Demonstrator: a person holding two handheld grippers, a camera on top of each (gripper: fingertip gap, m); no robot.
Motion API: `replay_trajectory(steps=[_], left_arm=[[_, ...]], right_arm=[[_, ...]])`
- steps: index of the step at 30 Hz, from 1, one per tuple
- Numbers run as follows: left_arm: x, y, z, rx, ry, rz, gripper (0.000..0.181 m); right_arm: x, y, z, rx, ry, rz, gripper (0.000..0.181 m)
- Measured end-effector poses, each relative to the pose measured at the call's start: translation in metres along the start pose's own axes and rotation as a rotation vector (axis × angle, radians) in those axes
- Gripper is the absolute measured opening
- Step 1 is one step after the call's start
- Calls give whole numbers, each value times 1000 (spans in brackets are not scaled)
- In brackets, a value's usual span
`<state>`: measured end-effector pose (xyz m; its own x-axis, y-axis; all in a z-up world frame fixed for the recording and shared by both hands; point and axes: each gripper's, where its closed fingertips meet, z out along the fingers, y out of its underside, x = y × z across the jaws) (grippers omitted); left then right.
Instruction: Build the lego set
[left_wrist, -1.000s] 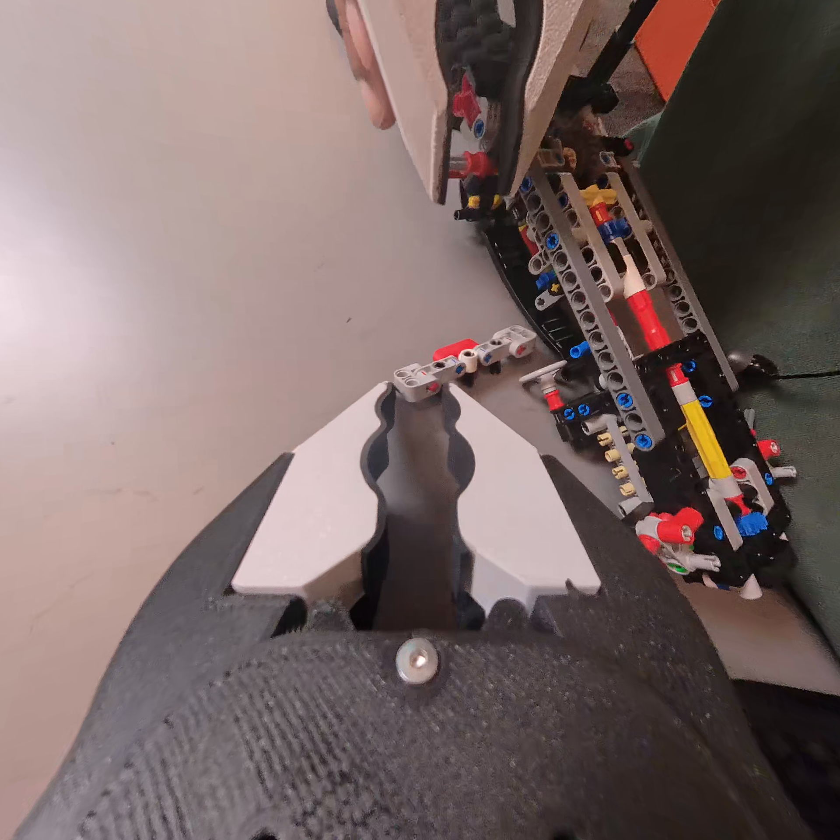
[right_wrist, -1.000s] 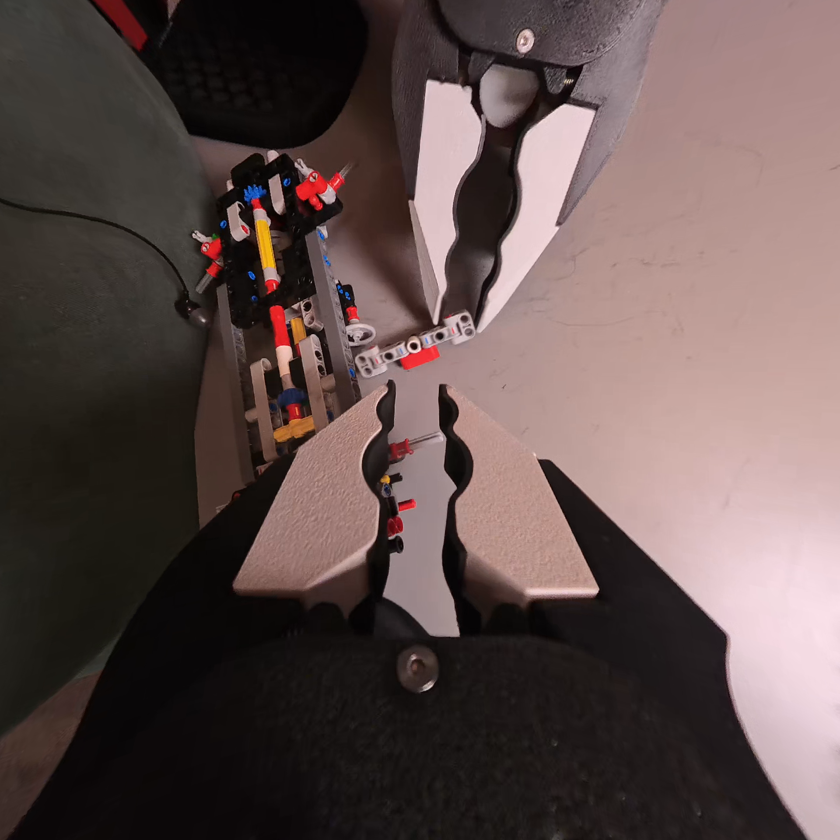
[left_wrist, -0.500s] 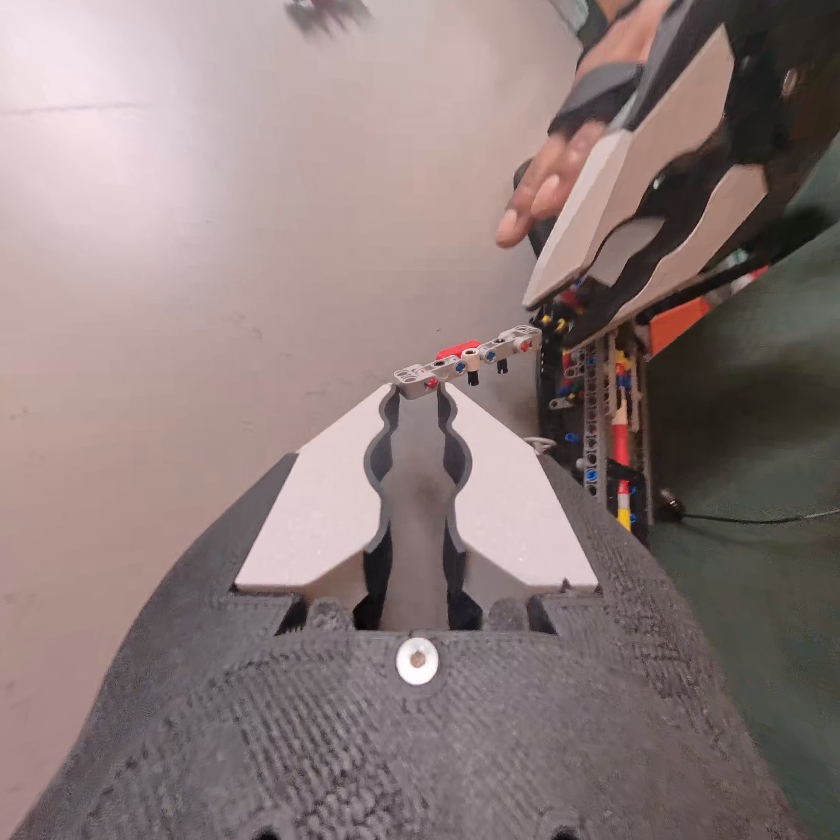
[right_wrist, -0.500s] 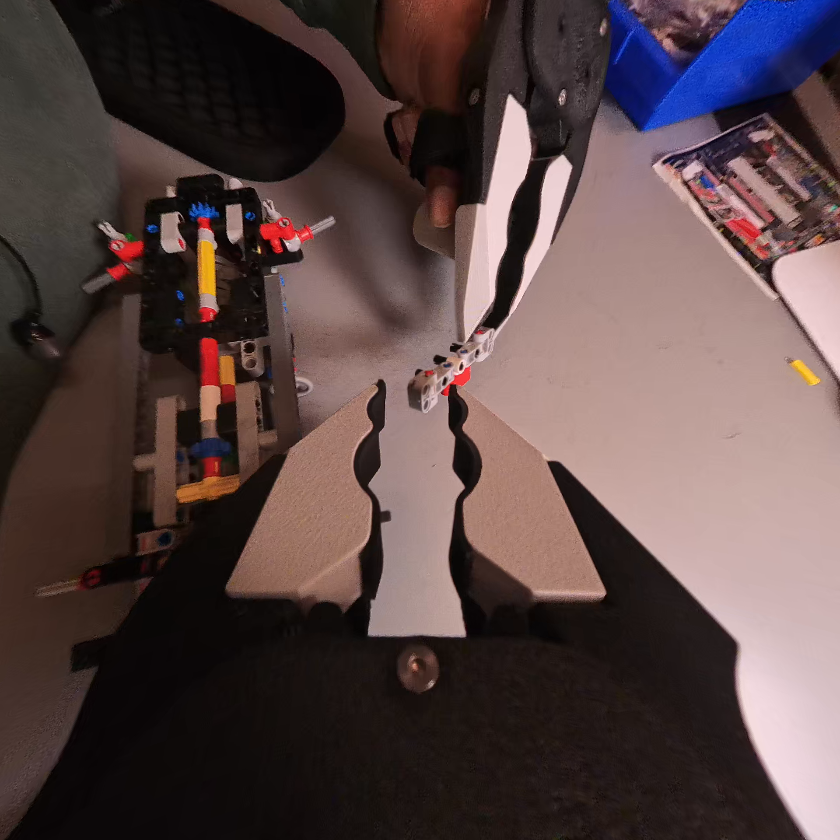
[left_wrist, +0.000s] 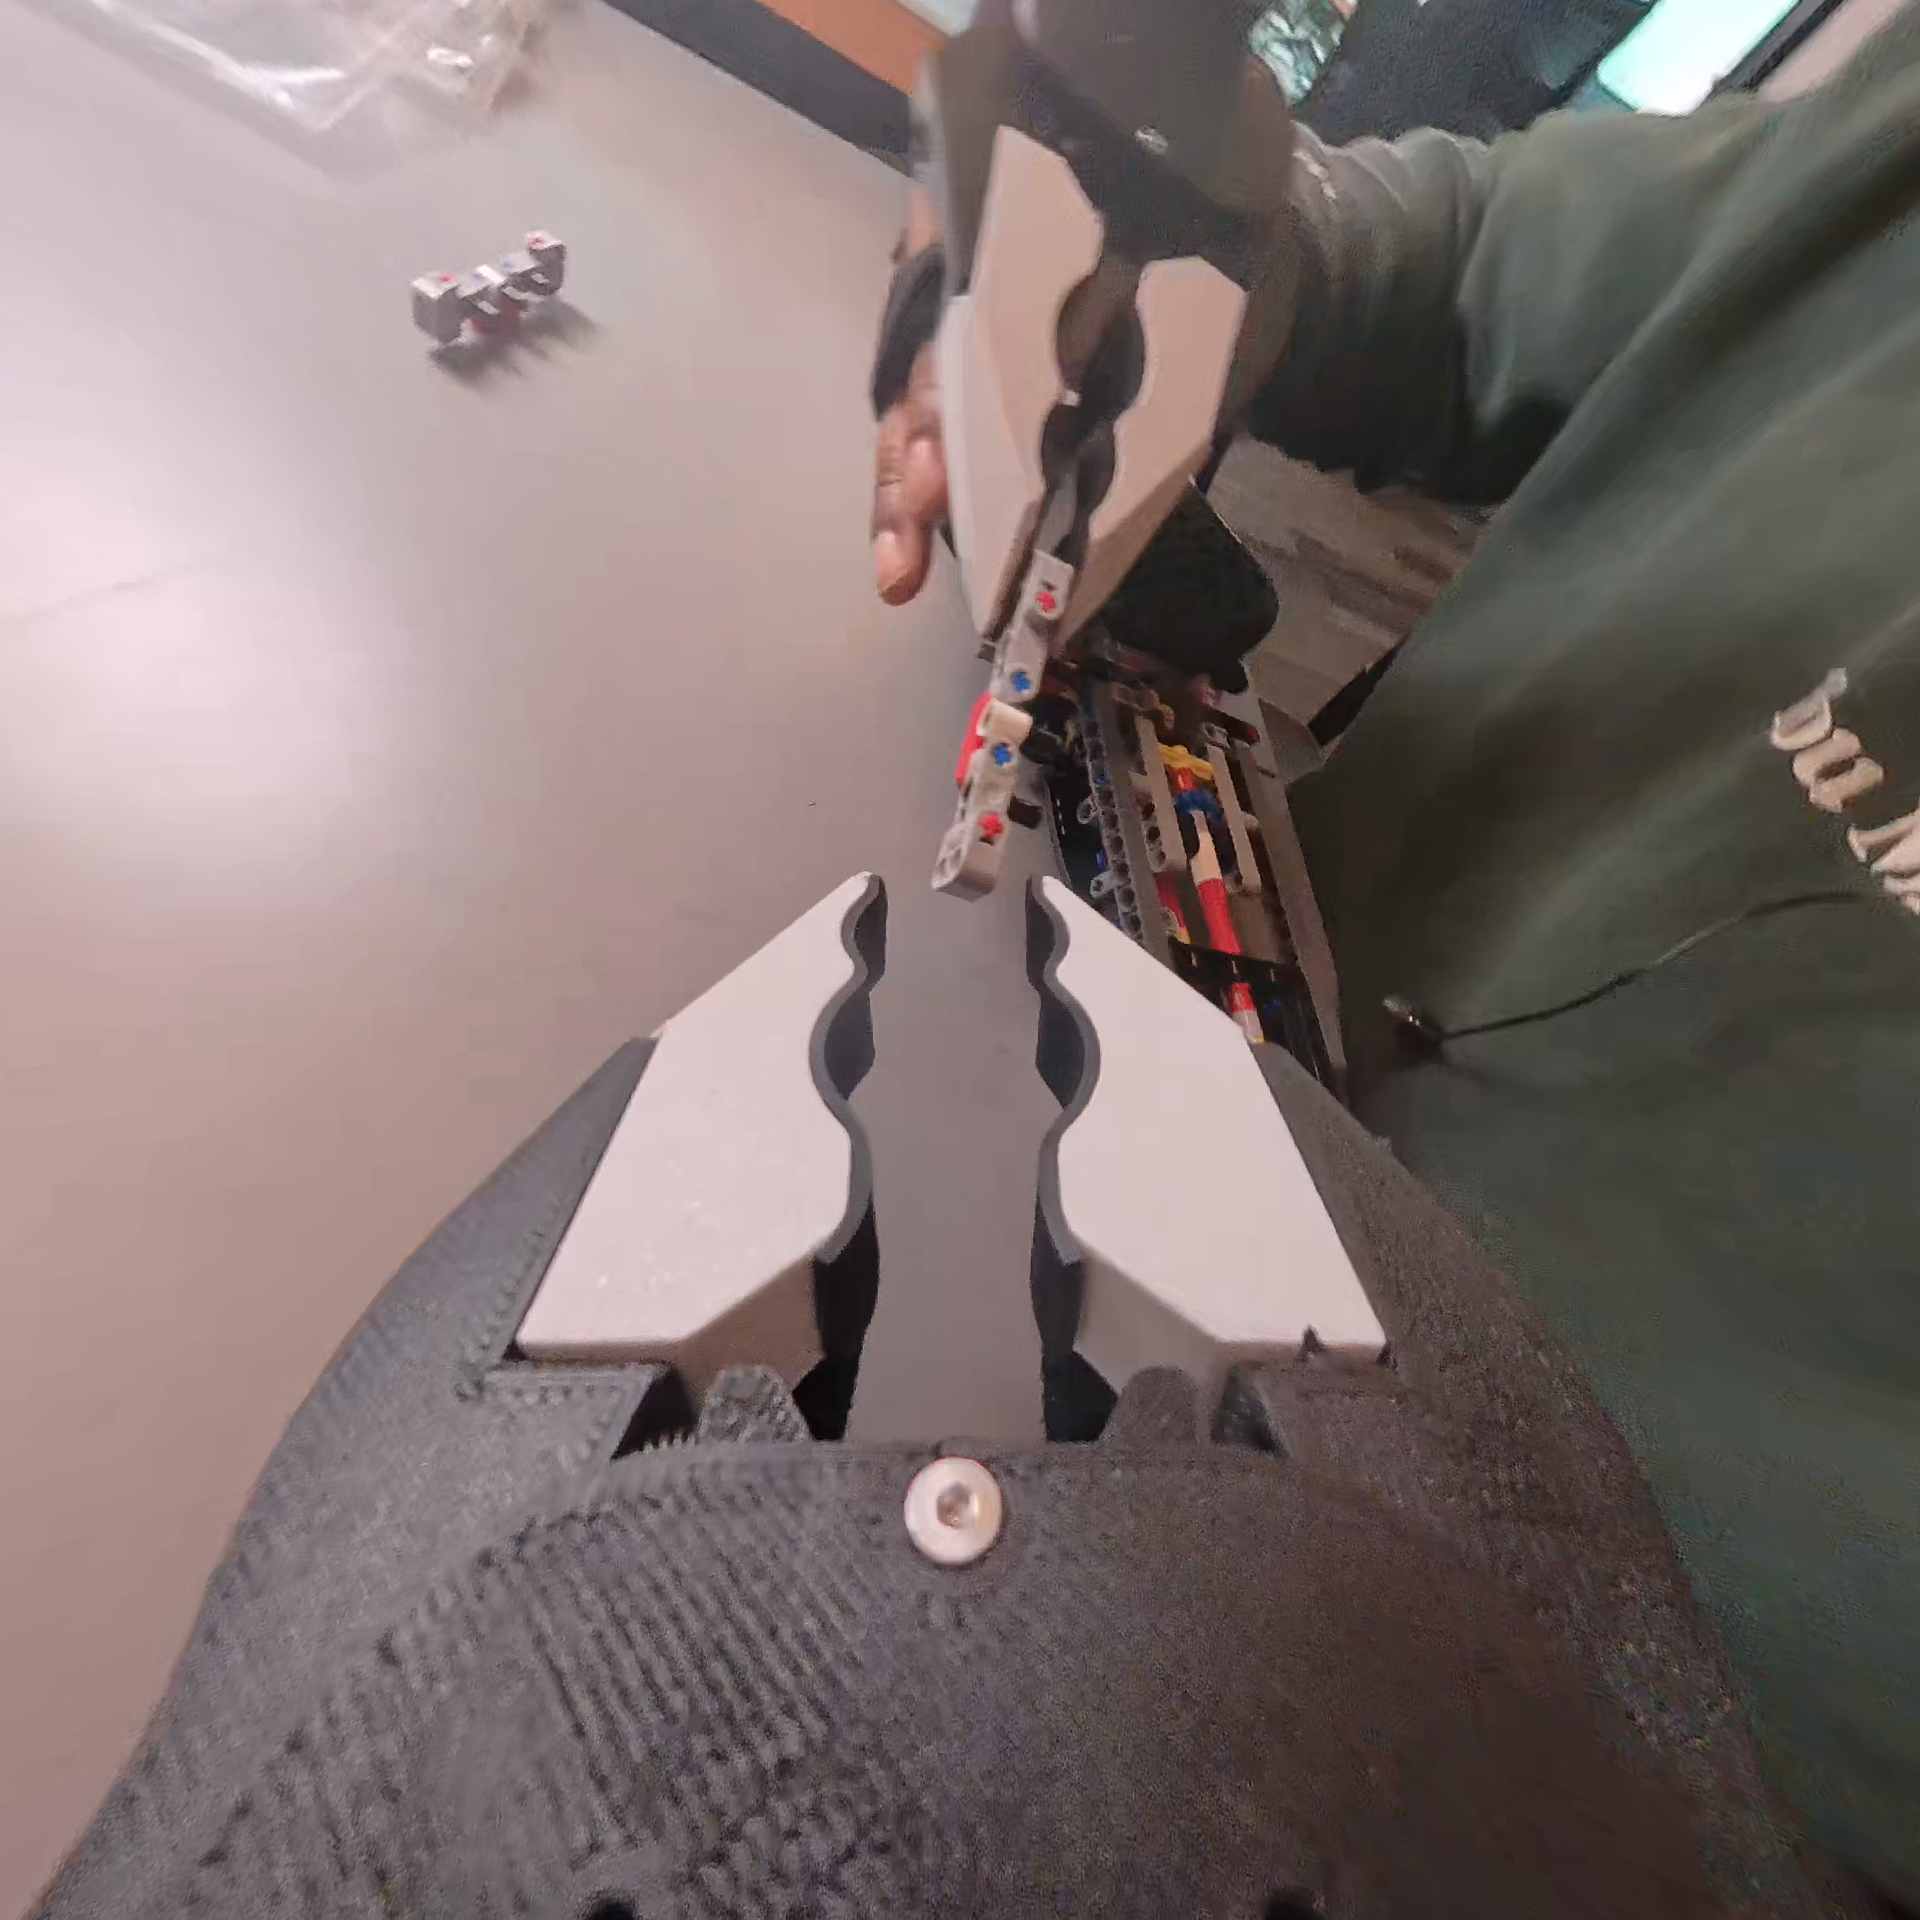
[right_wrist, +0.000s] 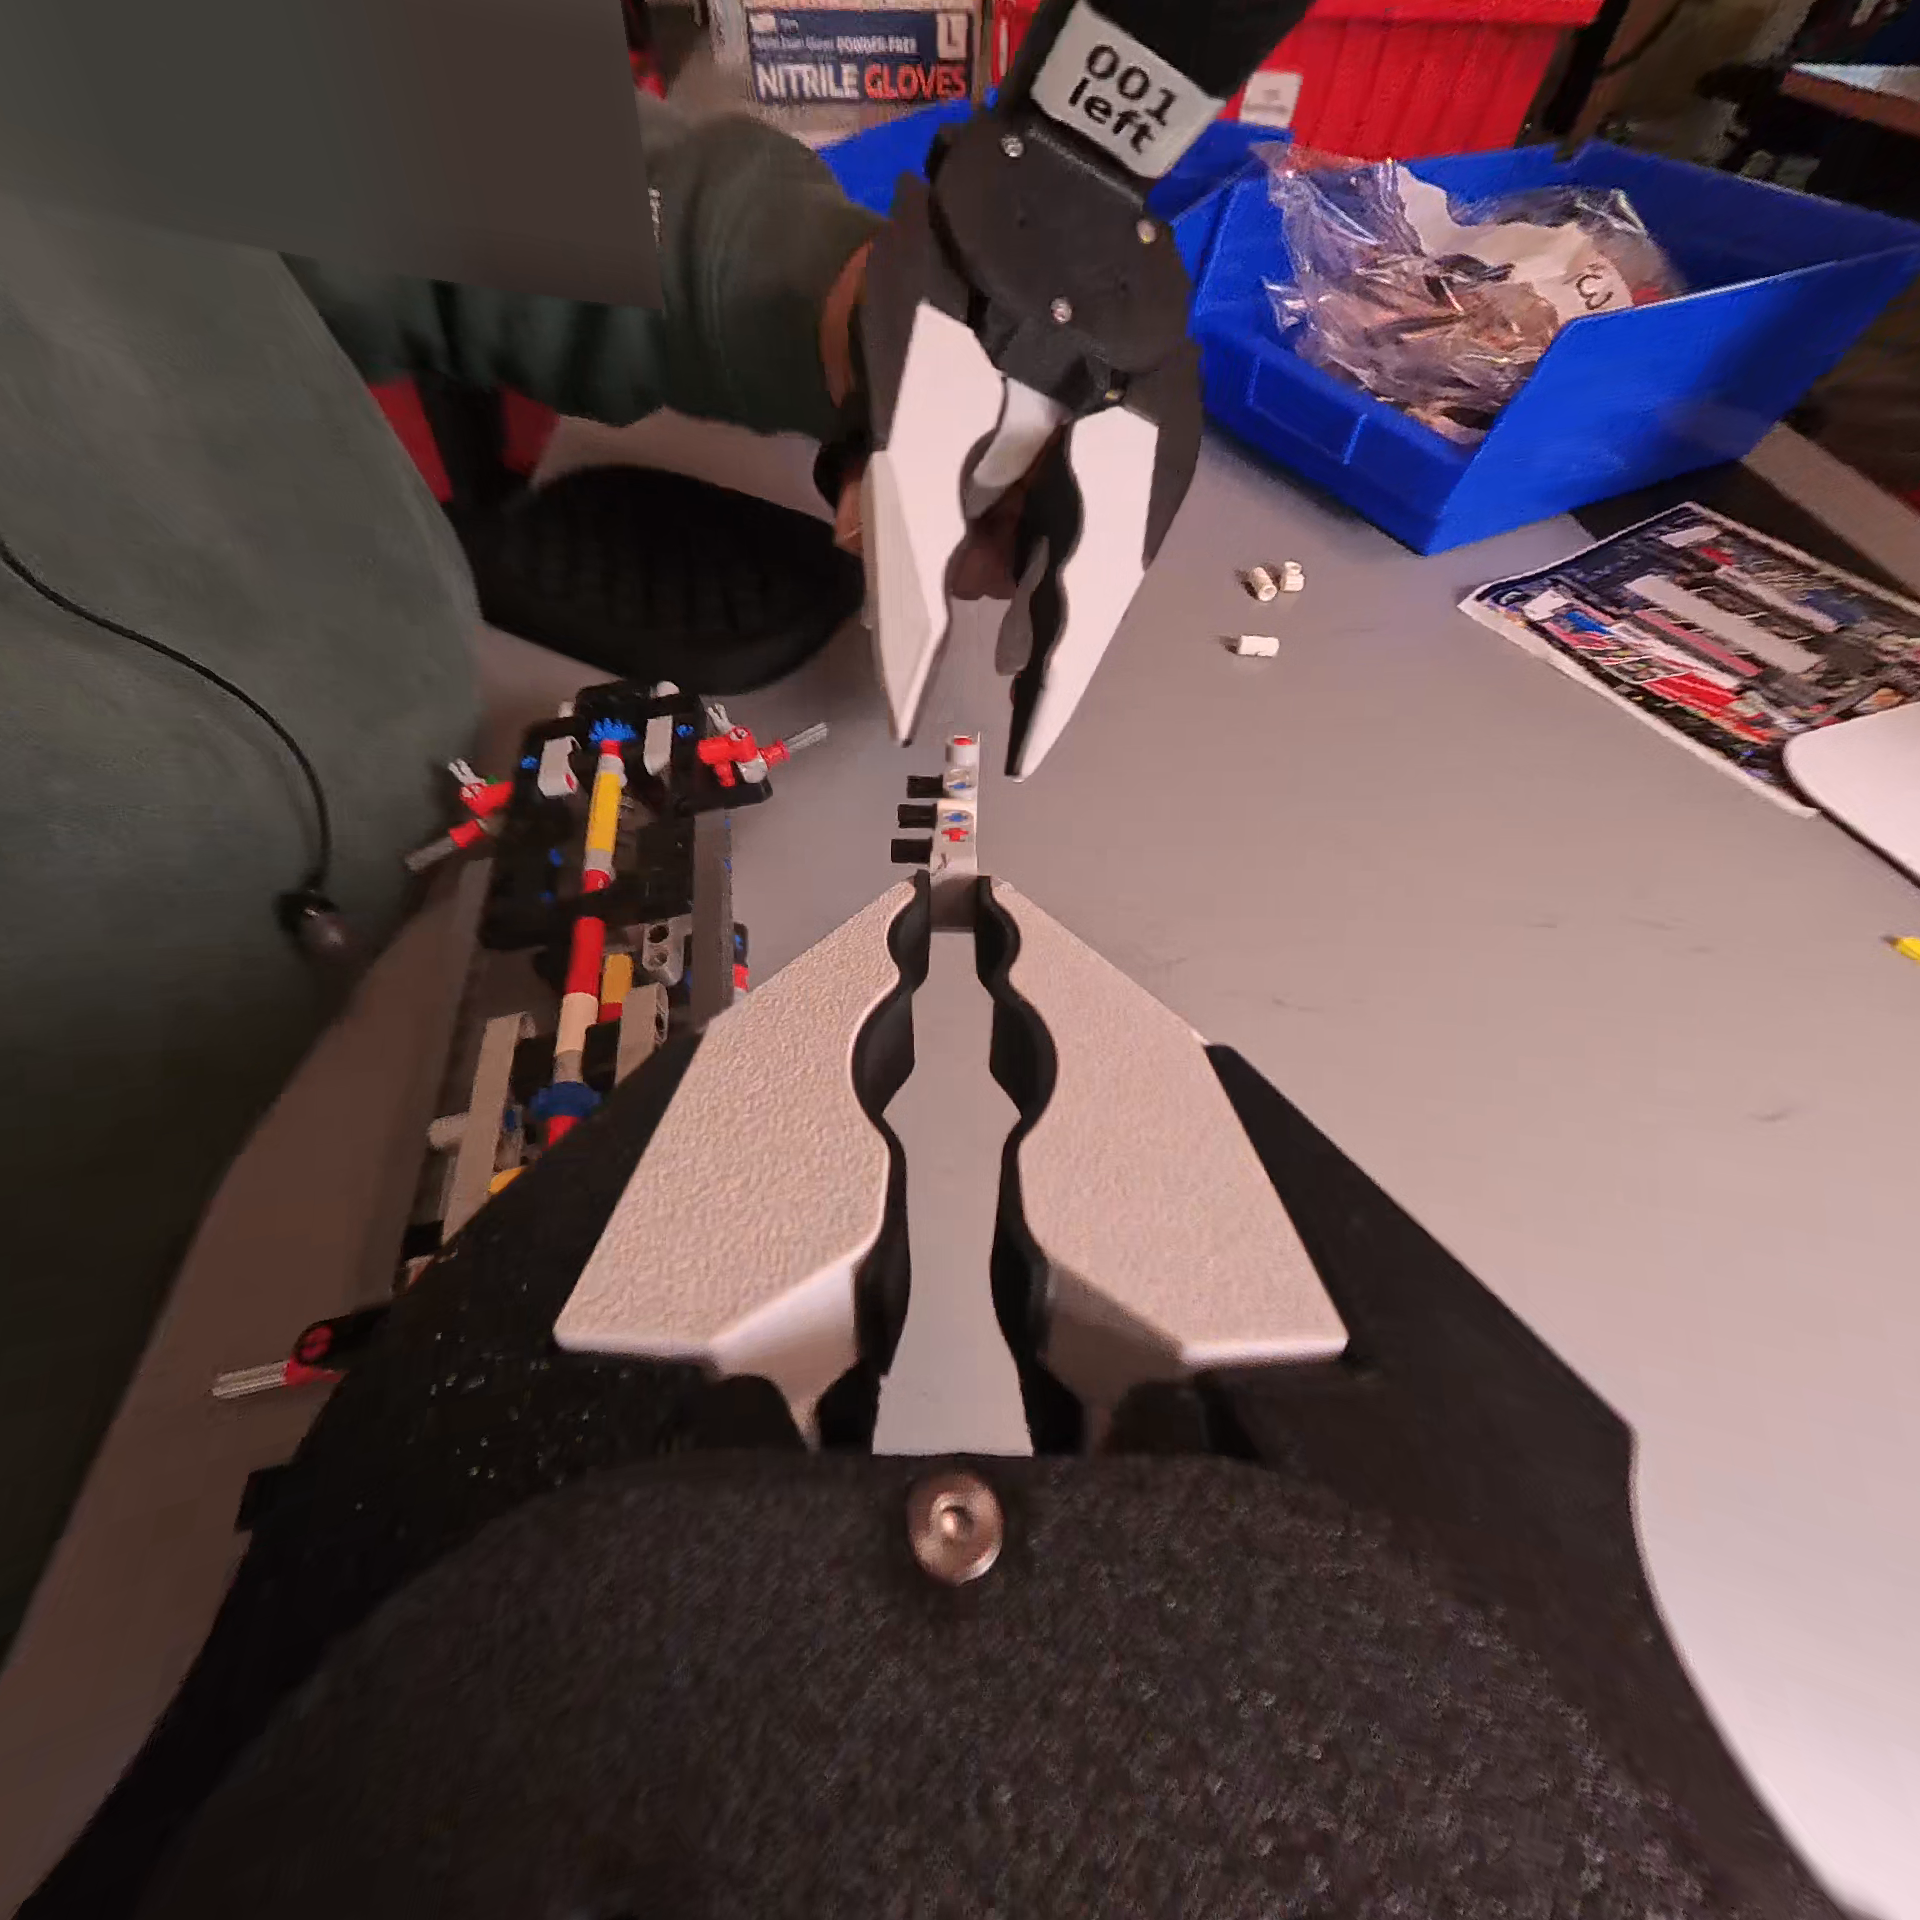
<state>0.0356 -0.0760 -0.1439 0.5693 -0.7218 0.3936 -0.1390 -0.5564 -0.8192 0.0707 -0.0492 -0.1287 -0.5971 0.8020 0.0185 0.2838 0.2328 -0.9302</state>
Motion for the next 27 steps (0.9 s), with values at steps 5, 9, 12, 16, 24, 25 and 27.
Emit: replay_trajectory(steps=[5, 9, 12, 16, 24, 25, 27], left_arm=[[10, 3, 9, -16, 1, 139, 8], [5, 14, 13, -77, -33, 127, 7], [6, 23, 18, -147, -68, 118, 6], [12, 25, 22, -162, -73, 107, 6], [27, 35, 26, -176, -20, 99, 8], [29, 36, 26, -180, 2, 84, 9], [33, 38, 25, -185, 35, 63, 11]], right_arm=[[-7, 4, 6, -1, -76, 24, 6], [-10, 22, 12, -122, -99, 6, 7], [-13, 32, 12, -206, -122, -47, 11], [-18, 34, 10, -261, -170, -72, 9], [-30, 38, 12, -308, -251, -124, 7], [-31, 39, 13, -317, -257, -139, 6], [-33, 41, 15, -324, -271, -155, 6]])
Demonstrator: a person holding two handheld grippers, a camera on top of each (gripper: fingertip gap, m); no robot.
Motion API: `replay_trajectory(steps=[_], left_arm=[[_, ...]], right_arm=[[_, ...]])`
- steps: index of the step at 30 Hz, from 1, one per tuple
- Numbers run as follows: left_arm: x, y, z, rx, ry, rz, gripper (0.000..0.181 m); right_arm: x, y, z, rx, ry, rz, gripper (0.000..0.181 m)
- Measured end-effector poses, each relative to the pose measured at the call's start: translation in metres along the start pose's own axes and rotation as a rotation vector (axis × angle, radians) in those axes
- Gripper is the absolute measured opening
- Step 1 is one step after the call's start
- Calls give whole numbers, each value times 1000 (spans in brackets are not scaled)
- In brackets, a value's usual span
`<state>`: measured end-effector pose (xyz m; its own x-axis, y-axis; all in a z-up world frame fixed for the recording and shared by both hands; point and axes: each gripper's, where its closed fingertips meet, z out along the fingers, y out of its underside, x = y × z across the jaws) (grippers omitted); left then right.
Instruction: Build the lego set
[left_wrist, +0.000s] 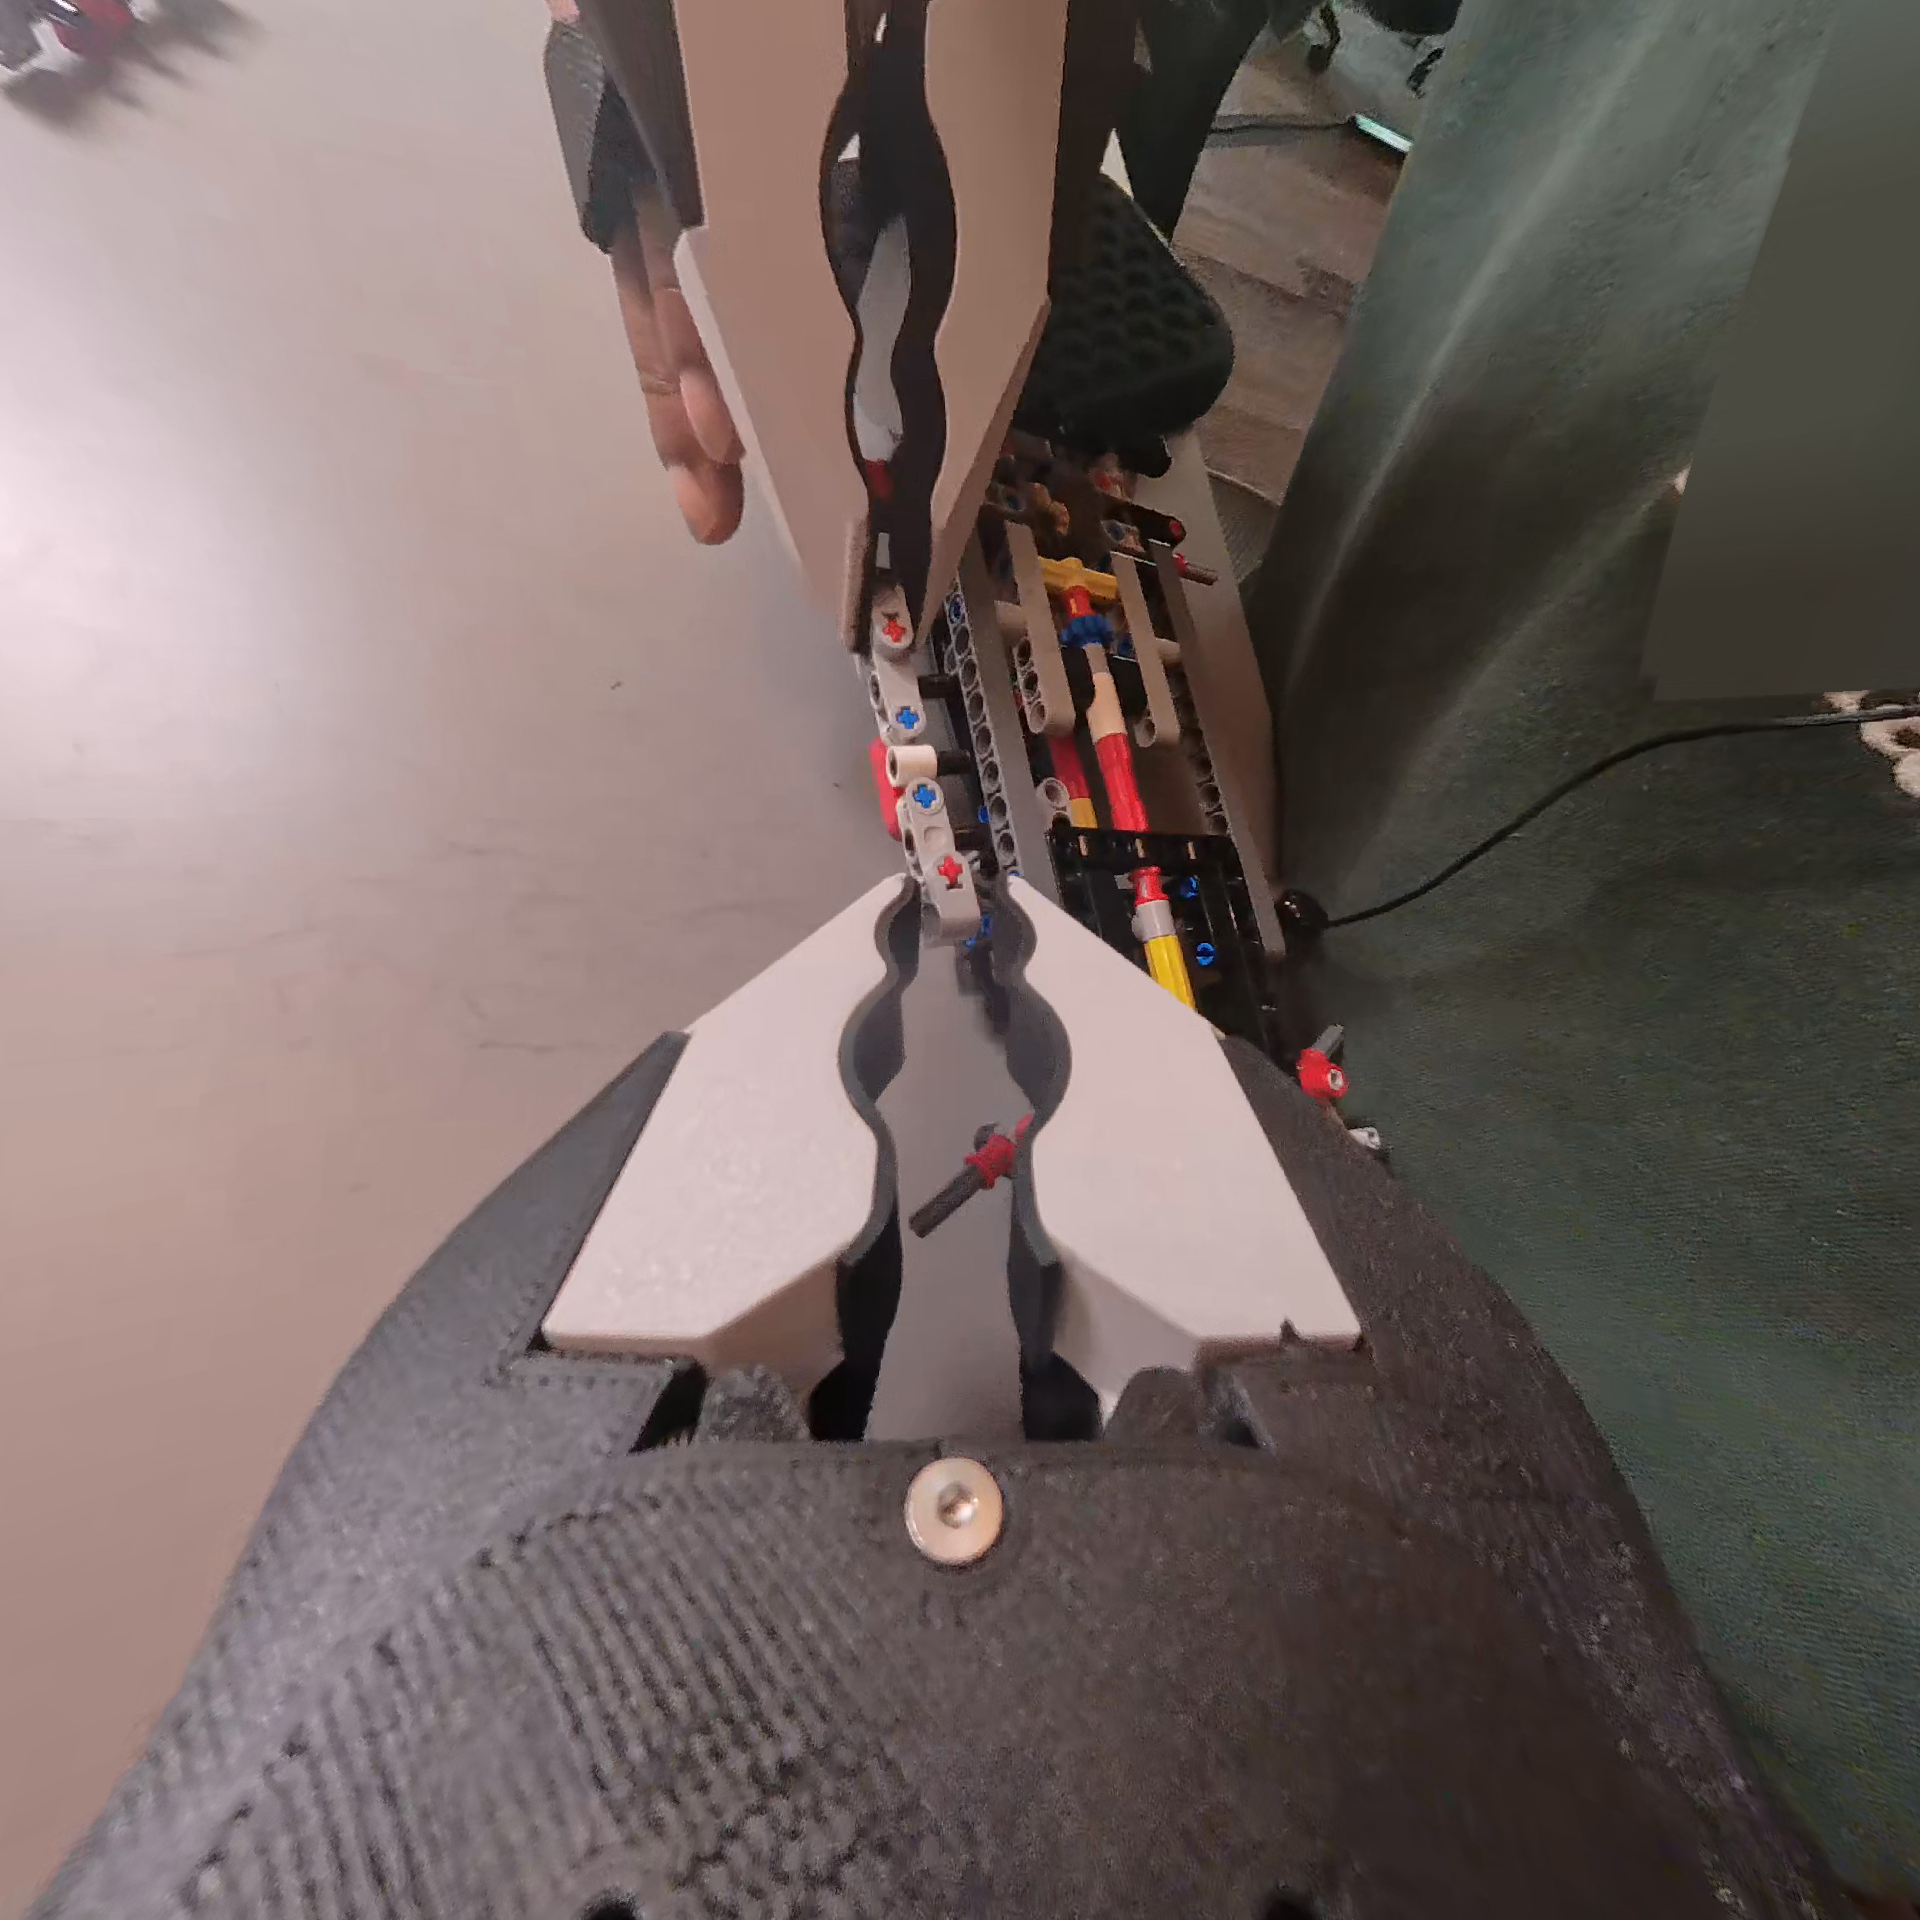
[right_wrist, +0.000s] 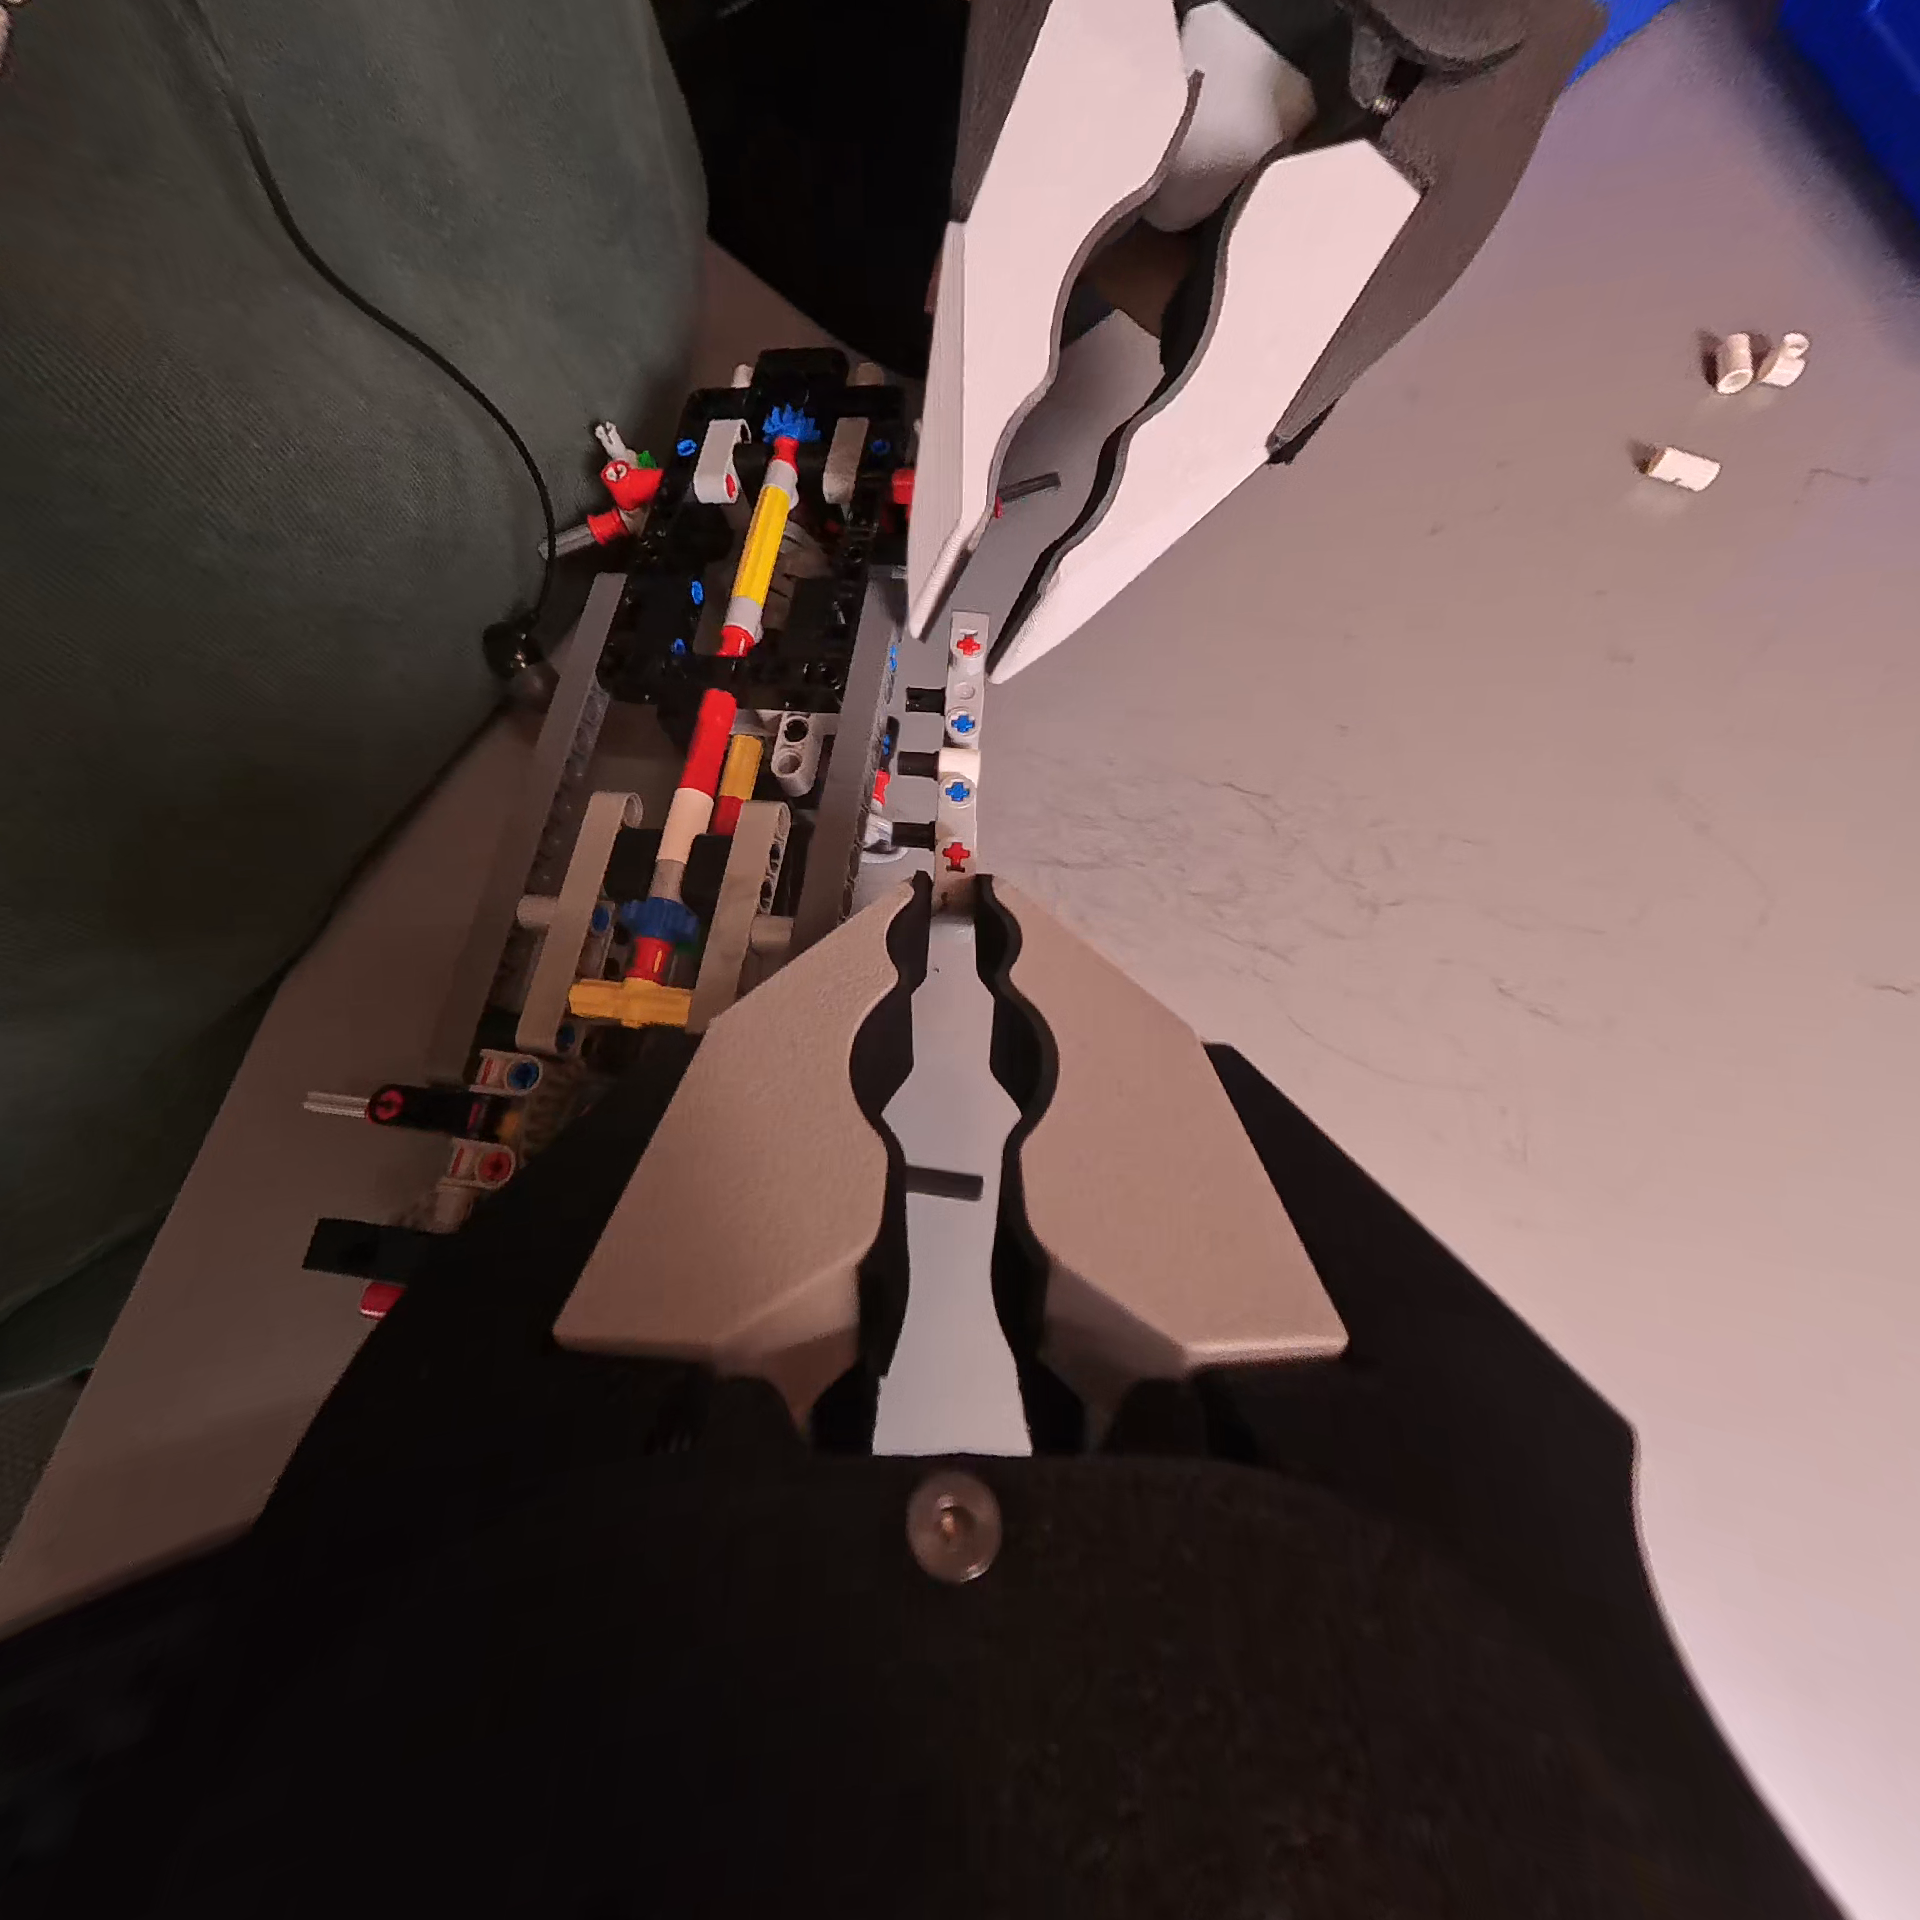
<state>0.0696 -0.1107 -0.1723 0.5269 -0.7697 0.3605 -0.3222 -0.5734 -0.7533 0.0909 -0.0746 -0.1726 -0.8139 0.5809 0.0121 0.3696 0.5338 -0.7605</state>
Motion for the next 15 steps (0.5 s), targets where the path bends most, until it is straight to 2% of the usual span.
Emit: replay_trajectory(steps=[15], left_arm=[[5, 3, 0, -17, 57, -12, 10]], right_arm=[[-4, -1, 2, 7, -2, -38, 6]])
